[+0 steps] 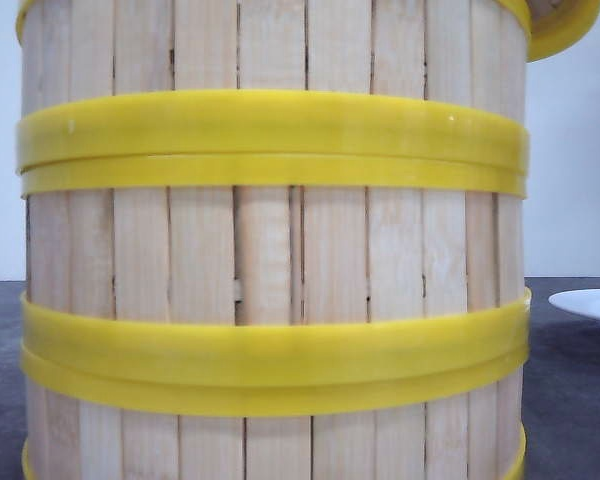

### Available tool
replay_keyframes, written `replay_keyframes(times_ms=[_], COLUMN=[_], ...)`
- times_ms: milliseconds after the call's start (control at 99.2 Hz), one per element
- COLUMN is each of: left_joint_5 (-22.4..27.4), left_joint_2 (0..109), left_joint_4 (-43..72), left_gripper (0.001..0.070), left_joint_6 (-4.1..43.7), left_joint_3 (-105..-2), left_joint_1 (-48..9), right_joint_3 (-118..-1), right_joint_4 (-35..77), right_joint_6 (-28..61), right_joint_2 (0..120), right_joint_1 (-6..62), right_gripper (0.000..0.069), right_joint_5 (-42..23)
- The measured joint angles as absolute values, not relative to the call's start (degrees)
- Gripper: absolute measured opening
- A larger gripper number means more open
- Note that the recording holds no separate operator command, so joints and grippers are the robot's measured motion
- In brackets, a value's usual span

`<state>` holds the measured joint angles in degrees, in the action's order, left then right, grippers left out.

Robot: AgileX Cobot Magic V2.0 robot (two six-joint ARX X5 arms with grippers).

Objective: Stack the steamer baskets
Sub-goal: 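Carry the lid with the right gripper and lower it onto the stack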

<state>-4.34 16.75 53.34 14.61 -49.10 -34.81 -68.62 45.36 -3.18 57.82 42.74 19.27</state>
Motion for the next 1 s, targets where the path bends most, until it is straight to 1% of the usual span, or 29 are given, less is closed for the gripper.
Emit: replay_keyframes(times_ms=[171,323,847,998], left_joint_5=[-4.3,-4.3,-4.3,-4.3], left_joint_2=[16.8,16.8,16.8,16.8], left_joint_4=[53.3,53.3,53.3,53.3], left_gripper=[0.0296,0.0296,0.0296,0.0296], left_joint_6=[14.6,14.6,14.6,14.6], left_joint_3=[-49.1,-49.1,-49.1,-49.1], left_joint_1=[-34.8,-34.8,-34.8,-34.8], right_joint_3=[-68.6,-68.6,-68.6,-68.6], right_joint_4=[43.6,43.0,43.0,41.4], right_joint_6=[-3.1,-2.8,-1.7,-1.6], right_joint_2=[59.7,61.0,64.8,65.5], right_joint_1=[45.1,46.9,48.8,49.6], right_gripper=[0.0056,0.0056,0.0056,0.0056], right_joint_5=[19.2,17.7,17.3,17.3])
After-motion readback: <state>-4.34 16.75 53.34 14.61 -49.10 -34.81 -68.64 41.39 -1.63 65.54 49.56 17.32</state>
